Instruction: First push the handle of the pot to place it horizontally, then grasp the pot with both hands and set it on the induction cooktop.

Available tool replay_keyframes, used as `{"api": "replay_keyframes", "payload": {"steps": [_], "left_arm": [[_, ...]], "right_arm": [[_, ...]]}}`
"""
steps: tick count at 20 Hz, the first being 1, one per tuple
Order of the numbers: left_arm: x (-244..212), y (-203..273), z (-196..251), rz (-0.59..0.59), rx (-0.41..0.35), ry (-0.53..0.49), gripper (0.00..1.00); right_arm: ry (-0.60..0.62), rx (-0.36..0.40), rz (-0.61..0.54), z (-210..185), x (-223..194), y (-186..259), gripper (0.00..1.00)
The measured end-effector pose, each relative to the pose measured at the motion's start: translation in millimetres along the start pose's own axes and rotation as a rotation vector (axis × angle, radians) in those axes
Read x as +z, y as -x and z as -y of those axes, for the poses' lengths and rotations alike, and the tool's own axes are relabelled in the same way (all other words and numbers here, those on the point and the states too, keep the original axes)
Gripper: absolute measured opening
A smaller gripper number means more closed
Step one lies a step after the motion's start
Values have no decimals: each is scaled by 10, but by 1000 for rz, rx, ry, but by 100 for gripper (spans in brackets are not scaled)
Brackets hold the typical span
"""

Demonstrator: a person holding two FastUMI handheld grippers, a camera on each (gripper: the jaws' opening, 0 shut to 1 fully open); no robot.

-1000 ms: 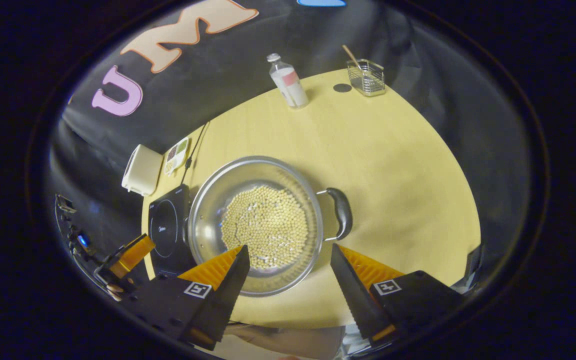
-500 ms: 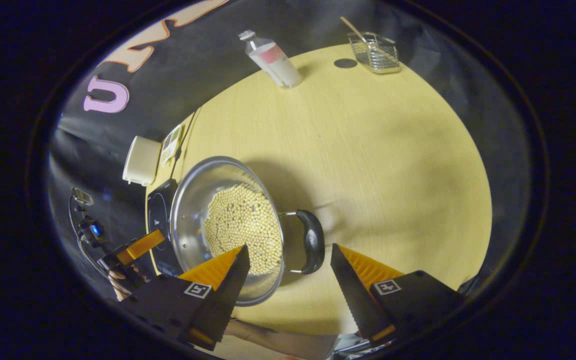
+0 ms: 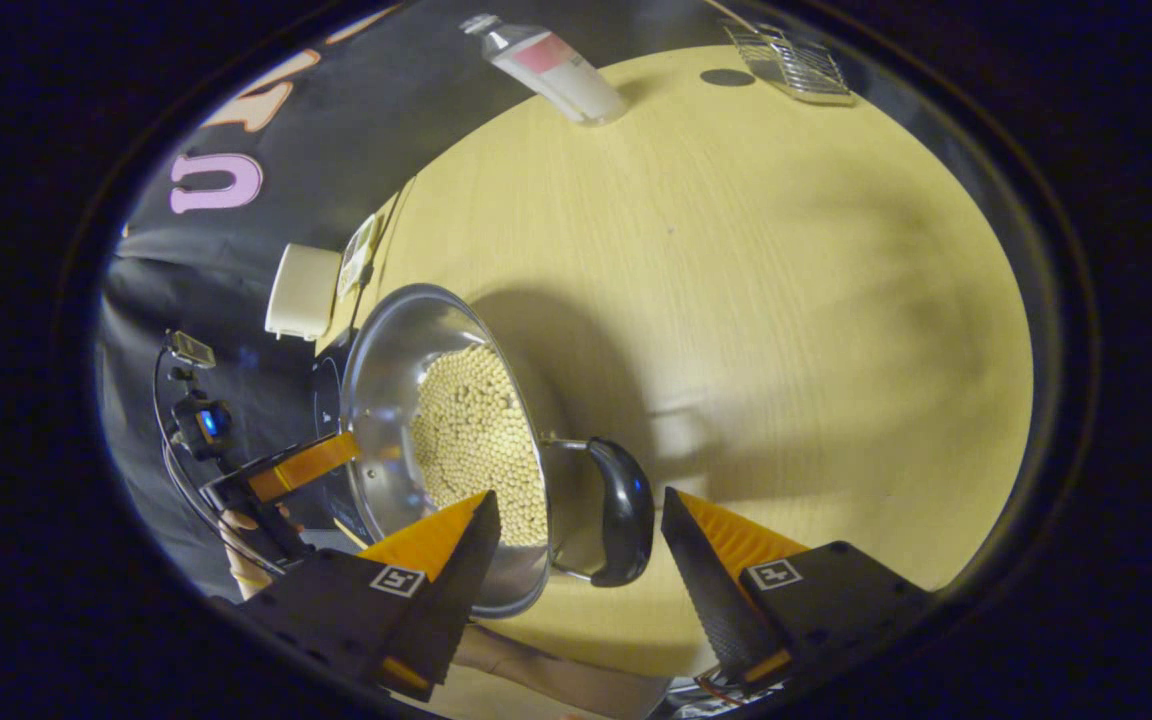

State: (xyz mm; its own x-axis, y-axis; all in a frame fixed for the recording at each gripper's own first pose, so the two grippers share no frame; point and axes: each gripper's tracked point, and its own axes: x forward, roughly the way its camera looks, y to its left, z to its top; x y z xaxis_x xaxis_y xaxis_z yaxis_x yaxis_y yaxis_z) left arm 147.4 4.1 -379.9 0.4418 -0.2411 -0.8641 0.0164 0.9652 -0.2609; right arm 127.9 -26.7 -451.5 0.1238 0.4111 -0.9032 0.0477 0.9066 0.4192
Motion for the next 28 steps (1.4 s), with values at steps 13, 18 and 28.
{"api": "replay_keyframes", "payload": {"steps": [13,18,28], "left_arm": [[-57,-286,-110,-113,84,-9,68],[-98,-260,-64,-114,77,26,64],[-501,216,183,-139,48,15,62]], "right_arm": [[-16,-2,-67,91,-32,-240,59],[-118,15,-56,65,-38,-282,54],[-46,-34,-41,-142,-290,-221,59]]}}
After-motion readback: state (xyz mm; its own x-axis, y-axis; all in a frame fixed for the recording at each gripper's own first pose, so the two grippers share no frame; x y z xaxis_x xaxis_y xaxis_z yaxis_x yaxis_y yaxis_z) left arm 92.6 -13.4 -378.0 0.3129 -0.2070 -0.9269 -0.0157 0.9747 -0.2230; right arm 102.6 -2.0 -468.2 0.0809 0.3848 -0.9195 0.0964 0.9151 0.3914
